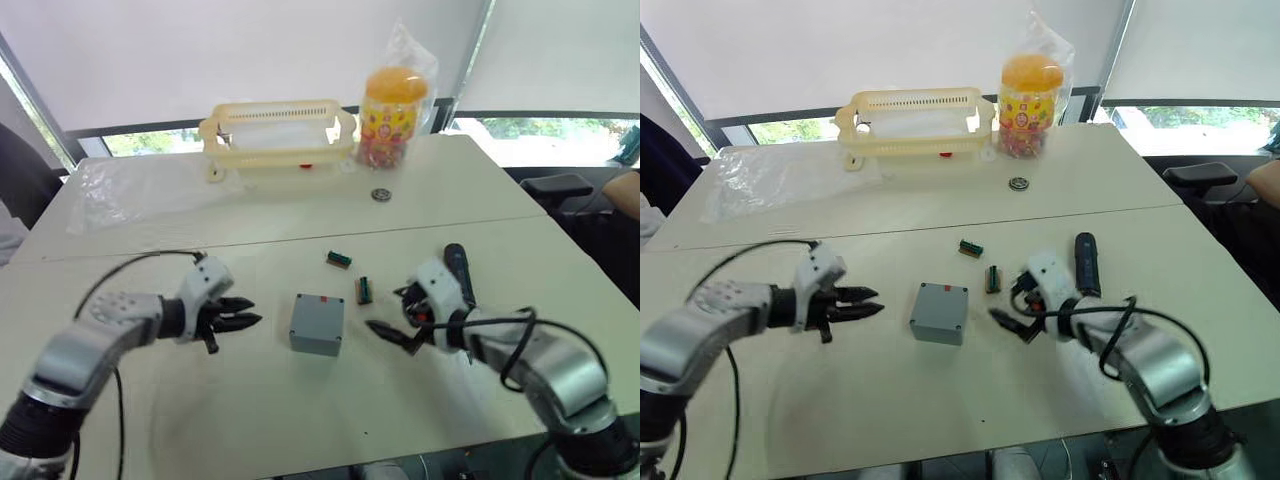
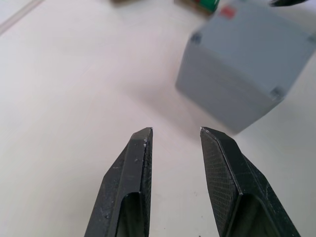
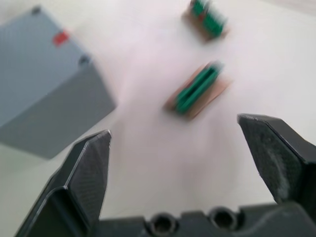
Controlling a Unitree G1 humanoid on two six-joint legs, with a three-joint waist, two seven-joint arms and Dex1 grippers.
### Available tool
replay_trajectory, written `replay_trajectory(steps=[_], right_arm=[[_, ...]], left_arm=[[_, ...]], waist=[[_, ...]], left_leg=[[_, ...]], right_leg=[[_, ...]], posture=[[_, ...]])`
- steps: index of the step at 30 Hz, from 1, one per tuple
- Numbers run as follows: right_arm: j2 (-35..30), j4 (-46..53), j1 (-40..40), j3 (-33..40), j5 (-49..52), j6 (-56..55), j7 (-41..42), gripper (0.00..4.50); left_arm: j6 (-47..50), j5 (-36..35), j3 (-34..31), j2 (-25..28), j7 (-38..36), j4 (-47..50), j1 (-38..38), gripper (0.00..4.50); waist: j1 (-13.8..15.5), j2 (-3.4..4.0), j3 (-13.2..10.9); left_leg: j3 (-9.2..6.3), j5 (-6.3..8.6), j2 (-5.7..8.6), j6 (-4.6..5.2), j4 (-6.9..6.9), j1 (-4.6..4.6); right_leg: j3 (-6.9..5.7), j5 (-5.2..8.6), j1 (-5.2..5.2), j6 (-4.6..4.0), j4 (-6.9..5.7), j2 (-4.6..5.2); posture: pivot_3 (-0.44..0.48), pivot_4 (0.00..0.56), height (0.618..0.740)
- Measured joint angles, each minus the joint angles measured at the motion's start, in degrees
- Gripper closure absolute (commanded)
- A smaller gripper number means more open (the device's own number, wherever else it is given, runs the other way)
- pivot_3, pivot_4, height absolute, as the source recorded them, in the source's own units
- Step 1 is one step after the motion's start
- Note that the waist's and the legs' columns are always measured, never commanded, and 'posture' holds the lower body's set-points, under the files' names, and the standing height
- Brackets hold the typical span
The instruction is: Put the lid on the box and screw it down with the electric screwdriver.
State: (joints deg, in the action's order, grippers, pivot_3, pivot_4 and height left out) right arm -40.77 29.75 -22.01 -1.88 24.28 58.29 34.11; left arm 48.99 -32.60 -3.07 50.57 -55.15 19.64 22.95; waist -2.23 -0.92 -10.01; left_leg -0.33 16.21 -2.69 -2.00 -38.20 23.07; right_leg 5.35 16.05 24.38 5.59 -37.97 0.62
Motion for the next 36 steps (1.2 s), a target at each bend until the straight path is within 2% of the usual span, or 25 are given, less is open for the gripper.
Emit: replay_trajectory(steps=[3,5,14,18,20,22,29,36], right_arm=[[-0.57,-6.71,-5.93,1.04,0.69,-5.44,4.63,0.03],[0.60,-12.81,-8.87,0.61,0.16,-9.14,6.32,0.03],[12.98,-46.01,-21.22,-4.73,-6.65,-29.60,12.76,0.03],[15.92,-54.83,-24.50,-6.34,-9.52,-35.33,15.00,0.03],[17.72,-58.73,-26.12,-6.83,-10.88,-37.75,15.43,0.58],[19.82,-62.94,-27.56,-7.42,-12.61,-40.28,15.64,1.38],[22.72,-72.85,-29.76,-8.44,-16.75,-46.59,15.75,1.38],[23.76,-77.87,-30.67,-8.36,-18.60,-50.15,15.80,1.38]], left_arm=[[2.36,-3.59,-3.10,0.73,-0.68,-0.02,5.80,3.00],[4.20,-5.41,-3.53,0.55,-0.29,-0.42,7.03,3.00],[6.25,-6.86,-4.71,1.36,0.81,-1.02,3.59,3.00],[6.25,-6.79,-4.85,1.59,1.36,-0.88,1.44,3.00],[5.69,-6.60,-4.95,1.75,1.72,-0.67,0.04,3.00],[5.49,-6.46,-4.83,1.70,2.05,-0.38,-1.40,3.00],[5.32,-6.37,-4.82,1.52,3.59,1.55,-3.10,3.00],[5.32,-6.46,-4.82,0.55,5.51,3.12,-4.55,3.00]], waist=[[-0.35,0.00,0.00],[-0.68,0.00,0.00],[-1.76,0.02,-0.03],[-1.73,0.03,-0.04],[-1.76,0.03,-0.04],[-1.78,0.04,-0.04],[-1.74,0.05,-0.05],[-1.84,0.06,-0.05]], left_leg=[[0.02,0.01,0.00,0.01,0.03,-0.07],[0.03,0.01,-0.01,0.01,0.08,-0.10],[0.02,0.00,-0.04,0.00,0.09,-0.06],[0.04,-0.01,-0.04,-0.03,0.08,-0.03],[0.04,-0.02,-0.03,-0.03,0.08,-0.06],[0.01,-0.02,-0.05,-0.03,0.09,-0.05],[0.03,-0.06,-0.03,-0.11,0.09,-0.04],[0.01,-0.06,-0.04,-0.11,0.10,-0.06]], right_leg=[[0.02,0.00,-0.06,0.01,0.03,-0.01],[0.03,0.00,-0.05,0.01,0.00,-0.03],[0.03,-0.01,0.03,0.01,-0.07,-0.03],[0.03,-0.02,0.06,0.01,-0.09,-0.01],[0.03,-0.02,0.05,0.01,-0.10,-0.01],[0.02,-0.02,0.06,0.01,-0.12,-0.02],[0.02,-0.02,0.06,0.01,-0.12,0.04],[0.02,-0.02,0.06,0.00,-0.15,0.02]], posture=[[0.000,0.150,0.740],[0.000,0.150,0.740],[0.000,0.150,0.740],[0.000,0.150,0.740],[0.000,0.150,0.740],[0.000,0.150,0.740],[0.000,0.150,0.740],[0.000,0.150,0.740]])
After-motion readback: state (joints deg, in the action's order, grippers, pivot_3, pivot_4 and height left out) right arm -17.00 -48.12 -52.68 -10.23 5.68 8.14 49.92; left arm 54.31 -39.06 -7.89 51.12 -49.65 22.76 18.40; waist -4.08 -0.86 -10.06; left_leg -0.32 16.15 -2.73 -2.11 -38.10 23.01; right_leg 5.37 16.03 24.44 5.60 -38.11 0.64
